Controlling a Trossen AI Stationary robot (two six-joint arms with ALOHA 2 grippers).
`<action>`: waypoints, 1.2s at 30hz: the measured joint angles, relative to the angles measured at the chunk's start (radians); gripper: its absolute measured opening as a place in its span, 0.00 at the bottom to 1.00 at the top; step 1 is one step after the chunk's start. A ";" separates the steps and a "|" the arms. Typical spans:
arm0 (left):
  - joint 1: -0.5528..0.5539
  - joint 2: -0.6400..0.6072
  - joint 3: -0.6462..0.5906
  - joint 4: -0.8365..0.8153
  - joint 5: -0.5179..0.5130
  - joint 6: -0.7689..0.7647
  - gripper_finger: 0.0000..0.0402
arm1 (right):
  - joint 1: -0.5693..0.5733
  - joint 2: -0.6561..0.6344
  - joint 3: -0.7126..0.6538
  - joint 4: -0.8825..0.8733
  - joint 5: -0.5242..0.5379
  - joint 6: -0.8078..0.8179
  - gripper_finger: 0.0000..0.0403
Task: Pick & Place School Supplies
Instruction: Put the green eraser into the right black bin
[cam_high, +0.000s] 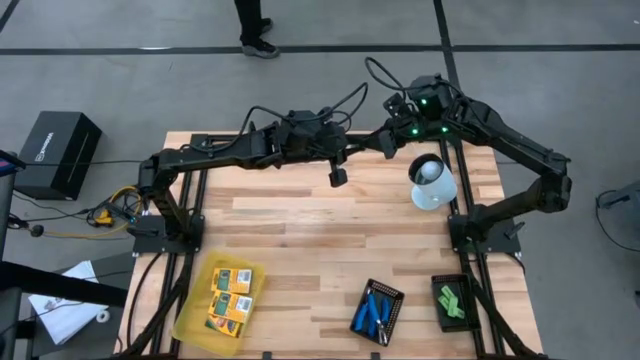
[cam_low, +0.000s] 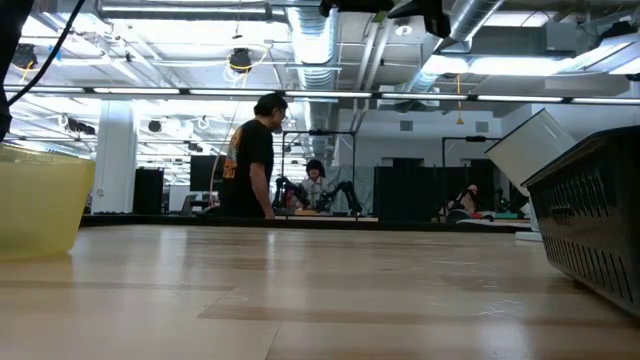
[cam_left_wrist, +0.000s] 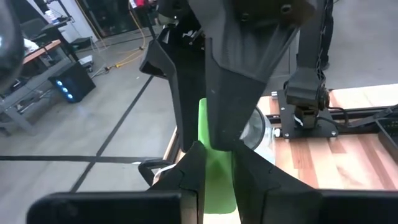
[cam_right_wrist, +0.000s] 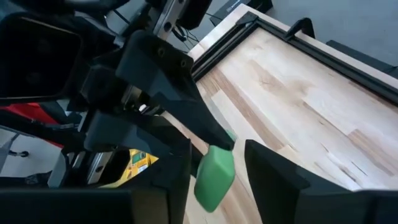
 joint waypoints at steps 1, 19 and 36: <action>0.000 0.000 0.000 0.000 0.002 0.000 0.11 | 0.000 0.000 0.000 0.000 0.000 0.000 0.35; 0.011 0.000 0.000 -0.001 -0.011 0.033 0.10 | 0.000 0.000 0.000 0.003 -0.020 -0.035 0.05; 0.055 -0.002 0.001 0.061 -0.028 0.122 0.52 | -0.026 -0.012 0.001 0.007 -0.031 -0.082 0.05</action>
